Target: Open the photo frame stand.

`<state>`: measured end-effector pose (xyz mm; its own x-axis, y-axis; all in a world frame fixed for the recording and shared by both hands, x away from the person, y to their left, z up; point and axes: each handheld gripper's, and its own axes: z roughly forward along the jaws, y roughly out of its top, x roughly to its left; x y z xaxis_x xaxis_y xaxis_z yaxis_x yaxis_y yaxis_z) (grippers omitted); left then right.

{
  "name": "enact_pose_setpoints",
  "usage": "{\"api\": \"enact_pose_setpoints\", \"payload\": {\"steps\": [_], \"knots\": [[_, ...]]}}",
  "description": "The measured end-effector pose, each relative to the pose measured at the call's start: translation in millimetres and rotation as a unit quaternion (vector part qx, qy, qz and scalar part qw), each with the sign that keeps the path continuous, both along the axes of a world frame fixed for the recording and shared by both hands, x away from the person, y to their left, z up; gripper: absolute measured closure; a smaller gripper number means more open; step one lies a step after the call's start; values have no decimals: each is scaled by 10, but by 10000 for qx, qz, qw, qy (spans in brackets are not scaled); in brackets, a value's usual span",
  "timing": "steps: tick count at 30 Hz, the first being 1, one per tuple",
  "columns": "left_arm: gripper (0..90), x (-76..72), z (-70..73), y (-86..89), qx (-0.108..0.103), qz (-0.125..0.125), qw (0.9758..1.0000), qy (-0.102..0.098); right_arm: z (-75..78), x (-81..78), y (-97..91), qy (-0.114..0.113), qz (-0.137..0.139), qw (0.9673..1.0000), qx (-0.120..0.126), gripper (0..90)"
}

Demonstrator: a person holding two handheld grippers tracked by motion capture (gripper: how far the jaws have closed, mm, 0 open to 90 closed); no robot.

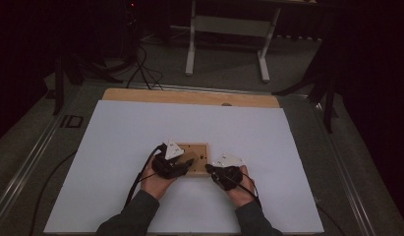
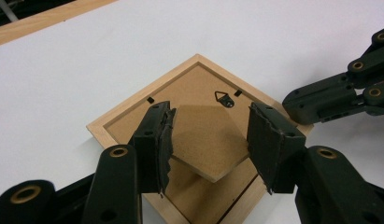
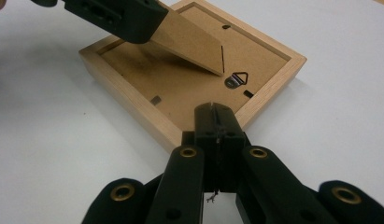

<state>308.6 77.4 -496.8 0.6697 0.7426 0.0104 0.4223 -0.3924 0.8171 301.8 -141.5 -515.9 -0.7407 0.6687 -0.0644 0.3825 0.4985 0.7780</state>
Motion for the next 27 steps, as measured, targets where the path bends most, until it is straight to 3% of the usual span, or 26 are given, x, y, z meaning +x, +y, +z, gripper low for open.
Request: {"api": "enact_pose_setpoints", "payload": {"steps": [8, 16, 20, 27], "knots": [[437, -22, 32, 24, -142, 83, 9998, -64, -1, -6, 4, -5, -3, 10000, -3, 896], [442, -141, 80, 126, -247, 140, 9996, -76, -3, -13, 8, -34, -32, 10000, -12, 896], [453, -161, 48, 217, -373, 169, 9991, 129, -3, -16, 12, -45, -31, 10000, -25, 896], [455, -100, -33, 272, -532, 45, 9959, 732, -4, -16, 10, -43, -29, 10000, -21, 895]]}}
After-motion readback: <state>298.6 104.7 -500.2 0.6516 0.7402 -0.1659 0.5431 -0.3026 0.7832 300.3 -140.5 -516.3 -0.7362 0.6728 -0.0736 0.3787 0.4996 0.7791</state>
